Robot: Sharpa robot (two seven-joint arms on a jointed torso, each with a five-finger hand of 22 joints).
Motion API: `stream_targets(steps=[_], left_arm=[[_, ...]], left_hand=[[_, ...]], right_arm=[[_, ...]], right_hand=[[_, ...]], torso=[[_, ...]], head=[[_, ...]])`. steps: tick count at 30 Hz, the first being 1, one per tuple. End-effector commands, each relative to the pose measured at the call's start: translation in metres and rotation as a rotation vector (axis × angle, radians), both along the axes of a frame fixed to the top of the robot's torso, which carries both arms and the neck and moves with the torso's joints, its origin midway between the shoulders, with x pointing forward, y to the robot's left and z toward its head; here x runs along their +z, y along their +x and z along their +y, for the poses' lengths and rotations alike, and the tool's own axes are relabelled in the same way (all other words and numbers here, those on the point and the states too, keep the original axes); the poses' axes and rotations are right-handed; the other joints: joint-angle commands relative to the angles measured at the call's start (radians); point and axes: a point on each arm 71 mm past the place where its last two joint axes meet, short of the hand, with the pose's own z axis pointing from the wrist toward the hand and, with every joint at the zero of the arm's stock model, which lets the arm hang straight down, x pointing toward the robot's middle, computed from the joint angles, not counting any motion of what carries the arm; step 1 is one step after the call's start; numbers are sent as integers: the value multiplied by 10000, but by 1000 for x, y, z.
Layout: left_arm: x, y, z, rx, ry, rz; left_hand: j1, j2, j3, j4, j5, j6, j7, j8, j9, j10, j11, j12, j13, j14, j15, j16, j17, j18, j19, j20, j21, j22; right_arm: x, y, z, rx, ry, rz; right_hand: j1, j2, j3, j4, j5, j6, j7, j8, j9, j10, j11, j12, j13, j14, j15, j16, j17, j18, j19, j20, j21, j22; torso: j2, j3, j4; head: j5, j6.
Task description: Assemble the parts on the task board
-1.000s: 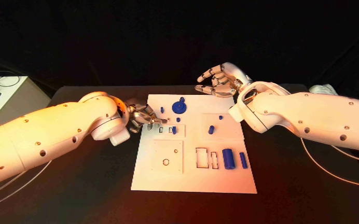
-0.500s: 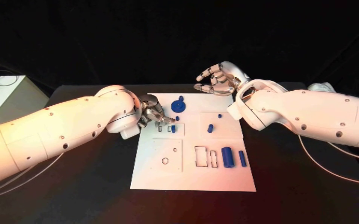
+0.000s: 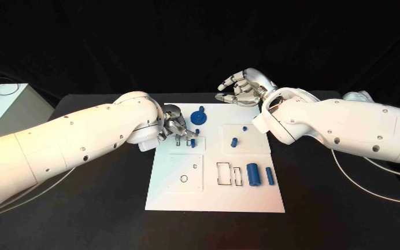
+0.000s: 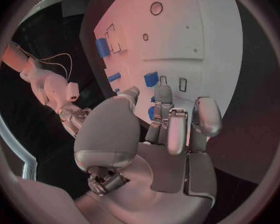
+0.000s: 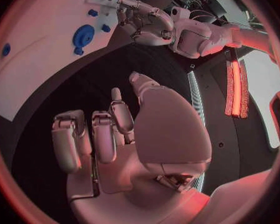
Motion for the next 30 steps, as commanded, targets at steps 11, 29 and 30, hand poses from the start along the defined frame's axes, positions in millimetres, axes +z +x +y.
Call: stream_targets(steps=[11,29,30], left_arm=[[-4,3,-8,-273,378,269],[-8,5,-12,-251,326,545],[-8,5,-12,-241,323,554]], left_hand=[[-134,75,-73,-6,39,-106,0,64,72,-37,-33,88,58,464,-57,77,1433,-130,65,0,85,72],[-98,117,-58,-20,45,-144,-5,91,147,-61,-37,121,81,481,-58,99,1473,-140,91,1,114,127],[-98,117,-58,-20,45,-144,-5,91,147,-61,-37,121,81,481,-58,99,1473,-140,91,1,114,127]], right_arm=[[0,0,3,192,-134,10],[0,0,5,248,-138,20],[0,0,5,251,-138,22]], right_hand=[[-73,-57,-37,46,71,-83,-15,4,16,-60,-16,-52,-21,941,-22,-30,2238,-68,1029,-42,22,2630],[-91,-50,-48,61,84,-92,-13,7,22,-71,-14,-69,-33,936,-20,-39,2223,-68,1029,-41,22,2630],[-91,-50,-48,61,84,-92,-13,7,22,-71,-14,-69,-33,936,-20,-39,2223,-68,1029,-41,22,2630]], torso=[[9,-23,7],[5,-18,26],[-1,-17,26]], head=[[-46,-69],[-91,-133],[-81,-143]])
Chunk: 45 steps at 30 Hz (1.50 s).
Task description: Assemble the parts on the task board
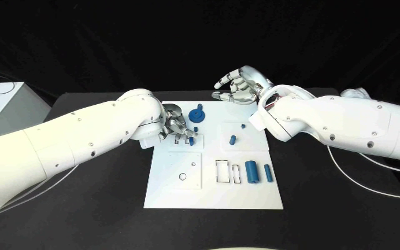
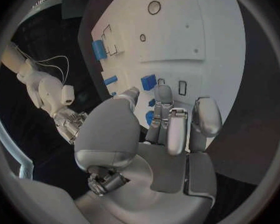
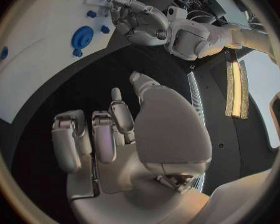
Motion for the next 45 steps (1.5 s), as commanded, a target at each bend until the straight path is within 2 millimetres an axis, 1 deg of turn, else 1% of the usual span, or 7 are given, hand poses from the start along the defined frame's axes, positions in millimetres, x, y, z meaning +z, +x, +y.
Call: stream_targets(steps=[1,9,13,21,27,35,45], left_arm=[[-1,-1,-2,-118,-47,251],[-3,-2,-5,-180,-79,383],[-5,-3,-6,-223,-72,458],[-8,-3,-5,-202,-56,545],[-8,-4,-7,-245,-112,642],[-9,-5,-7,-288,-188,783],[-9,-4,-7,-224,-283,818]], left_hand=[[-19,39,-58,-20,46,-73,-4,54,10,-62,-39,29,11,482,-59,59,1476,-139,91,1,35,7],[-7,45,-55,-20,46,-76,-6,62,28,-52,-39,54,40,493,-59,70,1497,-139,89,1,38,9],[8,50,-51,-21,46,-75,-9,75,47,-49,-42,71,57,499,-60,78,1511,-142,96,2,45,24],[93,69,-26,-26,49,-78,-23,124,135,-32,-54,144,126,512,-68,96,1542,-147,106,4,68,59],[247,119,44,-31,57,-109,-39,162,238,-55,-67,180,145,513,-78,102,1551,-148,103,1,86,82],[990,322,630,-47,52,-195,-96,183,517,-113,-122,245,182,528,-122,125,1600,-152,85,-25,132,147],[1451,313,1279,-57,56,-211,-123,147,672,-117,-149,255,184,536,-145,132,1620,-156,77,-44,155,186]], right_arm=[[0,0,2,185,-100,-14],[0,0,3,211,-103,1],[0,0,3,219,-105,10],[0,0,3,232,-107,28],[0,0,4,240,-109,39],[0,0,4,252,-116,58],[-1,0,4,262,-125,74]], right_hand=[[-49,-10,-30,44,45,-56,23,8,9,-71,-14,-70,-9,937,-20,-39,2223,-69,1029,-40,22,2633],[-49,-10,-30,44,45,-56,23,8,9,-71,-14,-70,-9,937,-20,-39,2223,-69,1029,-40,22,2633],[-49,-10,-30,44,45,-56,23,8,9,-71,-14,-70,-9,937,-20,-39,2223,-69,1029,-40,22,2633],[-74,11,-45,68,59,-62,23,22,23,-68,-12,-65,-4,935,-17,-42,2220,-69,1029,-38,22,2633],[-77,17,-46,72,62,-62,23,25,26,-67,-12,-64,-3,935,-17,-43,2219,-69,1029,-37,22,2633],[-79,27,-46,76,69,-63,22,30,31,-66,-13,-63,-2,932,-17,-49,2207,-69,1029,-37,22,2633],[-79,27,-46,76,69,-63,22,30,31,-66,-13,-63,-2,932,-17,-49,2207,-69,1029,-37,22,2633]], torso=[[-10,3,9],[-7,8,-17],[-11,-1,-7],[-11,11,5],[-11,9,-9],[-13,7,5],[-9,7,-2]], head=[[56,-44],[37,-68],[26,-71],[8,-100],[4,-119],[1,-125],[3,-127]])
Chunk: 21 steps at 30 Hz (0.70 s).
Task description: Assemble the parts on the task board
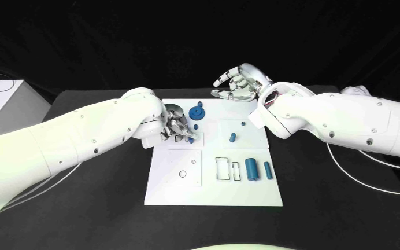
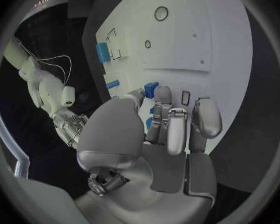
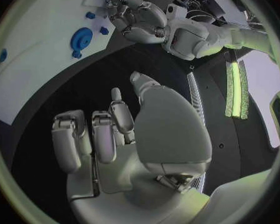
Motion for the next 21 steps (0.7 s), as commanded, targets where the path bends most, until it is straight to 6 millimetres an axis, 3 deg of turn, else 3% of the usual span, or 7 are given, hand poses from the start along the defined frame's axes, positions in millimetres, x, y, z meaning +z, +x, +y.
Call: stream_targets(steps=[1,5,9,12,15,18,21], left_arm=[[-1,-2,-3,-102,-165,195],[-1,-2,-1,30,-307,197],[-1,-2,2,198,-464,200],[-1,-2,4,319,-558,243],[-1,-2,9,477,-649,258],[-1,-2,13,631,-736,223],[0,-3,17,776,-842,134]], left_hand=[[188,4,276,-15,59,-73,18,-1,51,-32,-63,36,-5,539,-73,54,1628,-158,6,-47,75,21],[491,-109,1162,-30,64,-106,7,6,233,-8,-75,36,-14,543,-86,55,1638,-156,-9,-65,83,34],[570,-457,2549,-147,63,-149,-9,174,634,92,-104,84,21,582,-104,86,1709,-155,-12,-87,94,61],[554,-756,3613,-499,83,-211,-41,369,982,176,-126,116,64,621,-139,118,1778,-164,18,-114,118,109],[46,-1123,4982,-1085,89,-265,-43,689,1533,362,-144,271,218,686,-158,173,1893,-179,74,-138,162,197],[-309,-1276,5570,-1469,176,-252,-48,791,1763,450,-157,360,306,738,-173,218,1986,-192,128,-147,206,279],[-465,-1338,5750,-1609,224,-228,-56,818,1838,515,-166,415,365,766,-181,242,2035,-202,165,-154,232,331]], right_arm=[[0,0,2,183,-100,5],[0,0,1,181,-106,12],[0,0,1,184,-112,21],[-1,0,1,181,-117,27],[-1,0,0,171,-124,37],[-1,0,0,163,-130,45],[-1,0,-1,157,-133,48]], right_hand=[[-79,26,-4,35,30,-64,22,30,8,-66,-13,-29,-3,932,-17,-50,2208,-68,1029,-37,22,2629],[-79,26,-4,35,30,-64,22,30,8,-66,-13,-29,-3,932,-17,-50,2208,-68,1029,-37,22,2629],[-76,42,-4,37,49,-66,21,39,17,-62,-15,-26,0,933,-18,-47,2212,-68,1029,-37,22,2629],[-77,43,-5,38,53,-67,21,41,19,-61,-15,-23,2,931,-18,-52,2204,-68,1029,-37,22,2629],[-81,45,-7,41,54,-68,21,42,20,-62,-15,-25,0,930,-18,-55,2200,-68,1029,-37,22,2629],[-81,45,-7,41,54,-68,21,42,20,-62,-15,-25,0,930,-18,-55,2200,-68,1029,-37,22,2629],[-81,45,-7,41,54,-68,21,42,20,-62,-15,-25,0,930,-18,-55,2200,-68,1029,-37,22,2629]], torso=[[3,0,-5],[3,1,-5],[-4,-1,5],[-11,6,7],[-11,4,18],[-16,10,22],[-11,12,17]], head=[[4,8],[6,0],[4,10],[36,73],[18,90],[32,71],[32,73]])
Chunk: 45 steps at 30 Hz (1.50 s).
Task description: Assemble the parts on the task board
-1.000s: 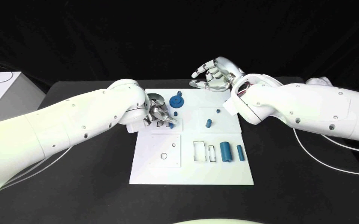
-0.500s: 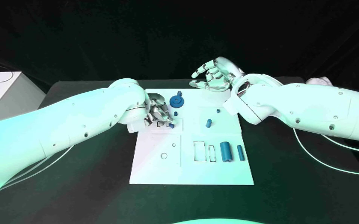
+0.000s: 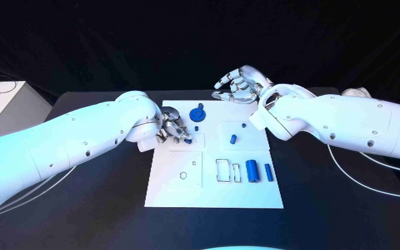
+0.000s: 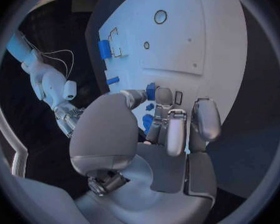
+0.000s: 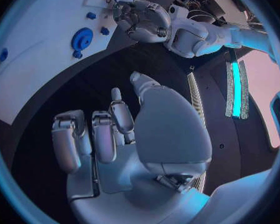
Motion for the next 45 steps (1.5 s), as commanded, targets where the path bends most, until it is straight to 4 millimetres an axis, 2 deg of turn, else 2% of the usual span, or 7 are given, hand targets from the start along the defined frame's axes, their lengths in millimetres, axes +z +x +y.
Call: stream_targets(steps=[1,3,5,7,18,32,45], left_arm=[[2,-1,2,324,-448,-126],[3,-1,4,437,-536,-240],[5,-2,5,518,-598,-381],[5,-2,6,554,-618,-487],[10,-2,2,394,-270,-1567],[5,-10,-3,3,199,-2626],[-2,-13,-4,-64,449,-2922]], left_hand=[[-225,-100,2074,-2010,169,94,-65,65,712,206,-58,117,94,764,-89,82,2094,-213,86,-40,80,97],[-392,-183,2215,-2146,423,161,-87,83,773,310,-79,177,162,799,-110,112,2156,-227,145,-59,118,171],[-554,-283,2305,-2278,892,258,-120,104,830,456,-111,266,270,863,-139,170,2277,-253,247,-87,180,299],[-681,-347,2353,-2390,1189,344,-150,106,871,595,-146,349,381,917,-172,220,2381,-277,342,-117,235,417],[-913,-520,2416,-2627,1816,577,-237,83,940,934,-235,532,638,1041,-256,342,2635,-320,516,-199,333,628],[-956,-623,2449,-2720,2039,699,-280,61,951,1090,-281,598,744,1041,-301,342,2635,-354,646,-241,402,788],[-981,-657,2482,-2743,2141,772,-302,46,950,1177,-304,625,788,1041,-325,342,2635,-370,711,-265,436,864]], right_arm=[[0,0,1,166,-101,6],[-1,0,1,160,-104,10],[-1,0,0,154,-108,17],[-1,0,0,150,-110,21],[-2,0,0,153,-112,33],[-3,0,0,157,-122,54],[-3,-1,0,189,-150,51]], right_hand=[[-81,45,-7,42,55,-68,21,42,12,-62,-15,-25,0,930,-18,-55,2200,-68,1029,-37,22,2632],[-93,47,-13,50,56,-70,22,45,15,-64,-14,-30,-4,931,-18,-53,2204,-68,1029,-37,22,2632],[-98,48,-16,54,56,-71,22,46,16,-66,-14,-32,-5,931,-17,-52,2205,-68,1029,-37,22,2632],[-98,48,-16,54,56,-71,22,46,16,-66,-14,-32,-5,931,-17,-52,2205,-68,1029,-37,22,2632],[-111,49,-23,62,57,-73,23,49,19,-62,-13,-28,-2,931,-17,-53,2203,-68,1029,-36,22,2632],[-111,49,-23,62,57,-73,23,49,19,-62,-13,-28,-2,931,-17,-53,2203,-68,1029,-36,22,2632],[-111,49,-23,62,57,-73,23,49,19,-62,-13,-28,-2,931,-17,-53,2203,-68,1029,-36,22,2632]], torso=[[-4,9,4],[-5,11,0],[-12,16,4],[-12,22,6],[15,14,-6],[17,-2,-4],[26,3,-6]], head=[[2,-13],[19,-1],[24,-2],[30,2],[42,-9],[48,-54],[47,-92]])
